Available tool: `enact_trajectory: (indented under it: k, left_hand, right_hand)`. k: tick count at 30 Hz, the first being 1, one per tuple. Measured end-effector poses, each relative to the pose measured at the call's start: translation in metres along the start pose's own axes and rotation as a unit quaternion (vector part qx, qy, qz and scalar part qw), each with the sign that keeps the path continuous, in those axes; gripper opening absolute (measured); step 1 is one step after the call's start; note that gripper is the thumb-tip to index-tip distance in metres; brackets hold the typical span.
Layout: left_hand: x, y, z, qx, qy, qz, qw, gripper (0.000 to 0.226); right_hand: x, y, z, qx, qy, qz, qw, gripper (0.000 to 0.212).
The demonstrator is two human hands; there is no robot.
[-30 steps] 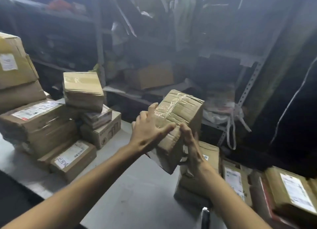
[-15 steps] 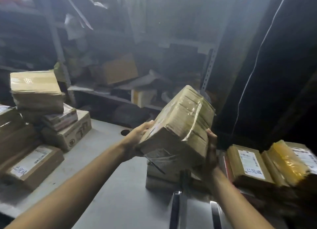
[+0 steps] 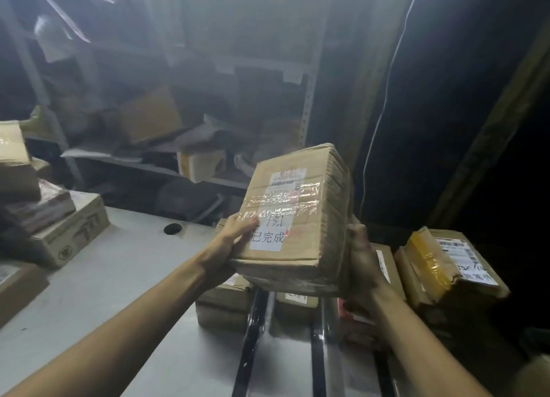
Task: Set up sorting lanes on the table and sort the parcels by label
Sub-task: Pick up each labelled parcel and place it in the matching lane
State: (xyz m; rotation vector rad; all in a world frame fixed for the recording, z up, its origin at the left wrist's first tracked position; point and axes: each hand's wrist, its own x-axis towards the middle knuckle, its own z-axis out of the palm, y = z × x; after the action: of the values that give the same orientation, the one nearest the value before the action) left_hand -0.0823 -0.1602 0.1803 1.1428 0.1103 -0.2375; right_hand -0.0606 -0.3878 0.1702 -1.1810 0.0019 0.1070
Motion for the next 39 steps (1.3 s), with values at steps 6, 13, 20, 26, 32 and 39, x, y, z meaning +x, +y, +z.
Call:
enact_trajectory:
  k: [6,13,20,26,32,39]
  left_hand:
    - [0.007,-0.012,0.033,0.094,0.020,0.089,0.991,0.076]
    - [0.014,-0.020,0.057,0.158,-0.013,0.122,0.980,0.038]
    - [0.042,-0.024,0.052,0.189,-0.016,0.115,0.975,0.045]
    - [0.061,-0.016,0.050,0.182,-0.031,0.122,0.975,0.044]
    - [0.078,-0.002,0.051,0.193,-0.083,0.111,0.971,0.027]
    - [0.093,0.006,0.067,0.181,-0.109,0.115,0.971,0.028]
  right_hand:
    - [0.000,-0.028,-0.026,-0.156,-0.071,-0.052,0.984,0.095]
    - [0.001,-0.021,-0.055,-0.057,-0.037,-0.045,0.997,0.062]
    - [0.018,-0.005,-0.071,-0.033,-0.009,-0.030,0.999,0.062]
    - [0.040,-0.002,-0.068,-0.040,0.003,-0.046,0.998,0.067]
    - [0.056,-0.014,-0.063,-0.050,0.031,-0.049,0.997,0.064]
    - [0.076,-0.034,-0.071,-0.045,0.061,-0.059,0.995,0.090]
